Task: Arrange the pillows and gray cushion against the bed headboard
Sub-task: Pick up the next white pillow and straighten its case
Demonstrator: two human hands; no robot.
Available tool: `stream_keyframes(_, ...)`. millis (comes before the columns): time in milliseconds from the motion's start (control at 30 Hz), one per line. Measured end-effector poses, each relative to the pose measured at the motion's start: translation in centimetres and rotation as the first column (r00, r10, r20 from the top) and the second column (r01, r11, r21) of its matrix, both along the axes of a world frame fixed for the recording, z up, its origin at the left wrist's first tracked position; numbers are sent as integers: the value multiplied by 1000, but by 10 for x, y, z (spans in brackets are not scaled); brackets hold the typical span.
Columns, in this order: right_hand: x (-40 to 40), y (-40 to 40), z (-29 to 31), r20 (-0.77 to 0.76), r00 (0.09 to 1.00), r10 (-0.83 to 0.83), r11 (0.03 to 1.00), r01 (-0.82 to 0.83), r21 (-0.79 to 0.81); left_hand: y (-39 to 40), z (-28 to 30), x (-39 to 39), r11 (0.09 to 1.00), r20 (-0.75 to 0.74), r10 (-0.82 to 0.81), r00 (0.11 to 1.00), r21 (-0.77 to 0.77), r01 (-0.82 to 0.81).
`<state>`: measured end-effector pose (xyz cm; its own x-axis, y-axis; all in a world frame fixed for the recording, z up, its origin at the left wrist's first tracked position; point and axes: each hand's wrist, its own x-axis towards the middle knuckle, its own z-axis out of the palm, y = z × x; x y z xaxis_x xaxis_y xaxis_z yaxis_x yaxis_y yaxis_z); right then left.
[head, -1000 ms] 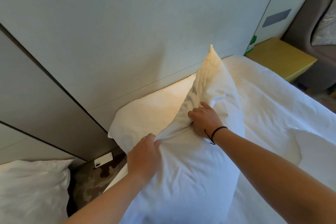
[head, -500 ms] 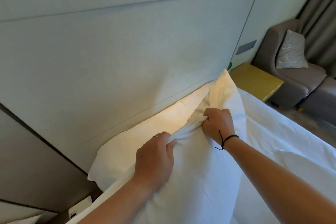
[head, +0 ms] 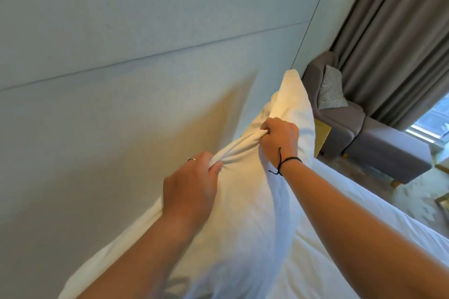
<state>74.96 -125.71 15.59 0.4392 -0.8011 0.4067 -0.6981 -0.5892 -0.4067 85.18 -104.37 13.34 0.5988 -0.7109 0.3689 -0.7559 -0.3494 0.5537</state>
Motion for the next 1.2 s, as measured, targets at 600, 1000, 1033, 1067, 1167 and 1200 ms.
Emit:
stream_keyframes(600, 3, 91, -206, -127, 989, -80, 458, 150, 876, 66, -174, 125, 788, -278, 113, 954, 610, 84)
stream_keyframes(1000, 15, 147, -179, -21, 960, -278, 337, 118, 934, 42, -106, 128, 973, -307, -7, 952, 218, 77)
stream_keyframes(1033, 19, 149, -172, 8, 950, -311, 322, 98, 942, 39, -94, 130, 980, -269, -25, 963, 184, 77)
stream_keyframes(1067, 23, 150, -166, 35, 943, -332, 314, 76, 946, 37, -85, 132, 985, -234, -42, 971, 155, 80)
stream_keyframes(1167, 30, 153, -155, 84, 933, -349, 287, 21, 958, 41, -69, 135, 992, -156, -63, 986, 103, 80)
stream_keyframes(1200, 29, 155, -154, 84, 934, -347, 272, 14, 962, 44, -69, 135, 991, -142, -67, 988, 103, 82)
